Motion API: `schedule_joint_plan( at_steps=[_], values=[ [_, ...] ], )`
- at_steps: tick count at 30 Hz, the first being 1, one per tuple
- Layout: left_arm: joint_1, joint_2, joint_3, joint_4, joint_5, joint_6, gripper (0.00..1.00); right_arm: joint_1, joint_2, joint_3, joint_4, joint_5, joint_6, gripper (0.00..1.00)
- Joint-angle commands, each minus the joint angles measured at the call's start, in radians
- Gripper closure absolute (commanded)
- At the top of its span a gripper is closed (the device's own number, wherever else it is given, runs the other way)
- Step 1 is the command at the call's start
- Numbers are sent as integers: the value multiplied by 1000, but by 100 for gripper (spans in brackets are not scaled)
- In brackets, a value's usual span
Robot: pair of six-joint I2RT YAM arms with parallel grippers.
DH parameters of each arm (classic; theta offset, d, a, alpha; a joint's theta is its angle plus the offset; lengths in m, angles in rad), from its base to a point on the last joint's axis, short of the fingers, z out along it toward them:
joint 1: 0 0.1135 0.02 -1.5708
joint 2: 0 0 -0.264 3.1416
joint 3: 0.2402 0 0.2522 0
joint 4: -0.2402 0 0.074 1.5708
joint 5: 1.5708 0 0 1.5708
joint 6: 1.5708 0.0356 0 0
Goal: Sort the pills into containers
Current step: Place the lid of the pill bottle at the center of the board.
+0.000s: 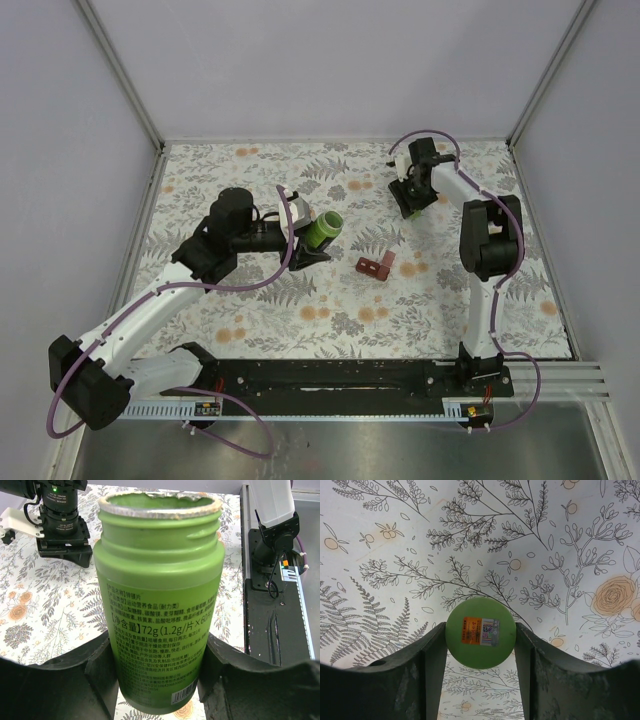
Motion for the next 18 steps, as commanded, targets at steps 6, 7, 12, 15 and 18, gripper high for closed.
schedule_joint_plan(
  at_steps=[6,7,12,15,18],
  values=[
    [3,-6,17,45,13,6,100,-1,26,70,-59,30,-13,45],
    [3,-6,17,45,12,6,100,1,26,73,-60,30,-11,44],
    [5,-3,20,45,12,8,100,1,32,84,-68,28,-8,35],
    [3,-1,25,42,15,8,100,-1,36,92,-76,30,-8,33],
    [5,0,26,42,18,6,100,1,41,99,-83,30,-8,32]
  ],
)
